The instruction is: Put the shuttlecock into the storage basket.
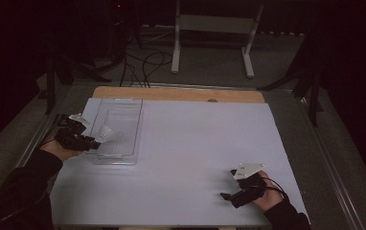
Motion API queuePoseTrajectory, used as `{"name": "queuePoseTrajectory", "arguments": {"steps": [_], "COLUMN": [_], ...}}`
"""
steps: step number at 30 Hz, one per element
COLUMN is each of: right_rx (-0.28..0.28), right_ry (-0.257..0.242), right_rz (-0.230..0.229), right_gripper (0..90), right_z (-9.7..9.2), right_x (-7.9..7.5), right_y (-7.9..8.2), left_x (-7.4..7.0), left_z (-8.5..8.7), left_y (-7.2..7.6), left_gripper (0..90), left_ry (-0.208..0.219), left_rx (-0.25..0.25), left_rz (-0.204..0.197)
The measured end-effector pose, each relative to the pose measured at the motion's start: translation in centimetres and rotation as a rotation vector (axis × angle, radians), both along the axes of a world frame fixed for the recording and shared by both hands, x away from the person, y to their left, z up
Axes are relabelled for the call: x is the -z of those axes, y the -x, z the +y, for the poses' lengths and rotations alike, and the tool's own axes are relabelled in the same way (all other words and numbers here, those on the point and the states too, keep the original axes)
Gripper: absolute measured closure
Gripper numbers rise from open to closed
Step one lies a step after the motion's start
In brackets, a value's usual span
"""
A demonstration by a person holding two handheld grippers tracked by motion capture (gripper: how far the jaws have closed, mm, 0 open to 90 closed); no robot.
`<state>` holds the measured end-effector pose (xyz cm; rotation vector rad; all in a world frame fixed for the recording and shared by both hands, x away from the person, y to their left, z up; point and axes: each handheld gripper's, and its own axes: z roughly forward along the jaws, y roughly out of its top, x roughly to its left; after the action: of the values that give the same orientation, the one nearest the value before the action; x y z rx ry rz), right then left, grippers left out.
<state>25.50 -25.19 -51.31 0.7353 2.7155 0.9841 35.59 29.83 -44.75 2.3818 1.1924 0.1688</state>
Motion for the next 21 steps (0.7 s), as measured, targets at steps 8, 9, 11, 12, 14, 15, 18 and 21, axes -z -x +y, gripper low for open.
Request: {"name": "queuePoseTrajectory", "arguments": {"steps": [8,9,11,12,14,15,18,21], "right_rx": [0.000,0.000,0.000,-0.001,-0.002,-0.002,-0.001,-0.003], "right_ry": [-0.002,-0.001,0.001,0.001,0.001,-0.001,-0.002,-0.002], "right_rz": [0.001,0.002,0.004,0.004,0.003,0.002,0.002,0.001], "right_gripper": [8.7,8.7,8.7,8.8,8.7,8.8,8.7,8.7], "right_z": [-0.03,-0.03,-0.01,0.00,0.01,0.00,-0.03,-0.01], "right_x": [-0.03,-0.02,0.01,0.02,0.01,-0.01,-0.04,-0.04], "right_y": [0.00,-0.01,-0.01,-0.02,-0.02,-0.02,-0.02,-0.02], "left_x": [-0.06,-0.05,-0.09,-0.15,-0.32,-0.50,-0.75,-0.89], "left_z": [-0.29,-0.35,-0.43,-0.47,-0.50,-0.47,-0.63,-0.91], "left_y": [-0.01,-0.01,-0.01,0.00,0.00,-0.01,0.08,0.26], "left_gripper": [65.4,65.4,64.9,64.8,61.7,59.7,53.6,46.2], "left_ry": [-0.025,-0.030,-0.034,-0.037,-0.027,-0.021,-0.034,-0.038], "left_rx": [0.008,0.013,0.014,0.019,0.014,0.008,0.012,0.019], "left_rz": [0.000,0.000,0.005,0.005,-0.003,-0.009,-0.015,-0.020]}}
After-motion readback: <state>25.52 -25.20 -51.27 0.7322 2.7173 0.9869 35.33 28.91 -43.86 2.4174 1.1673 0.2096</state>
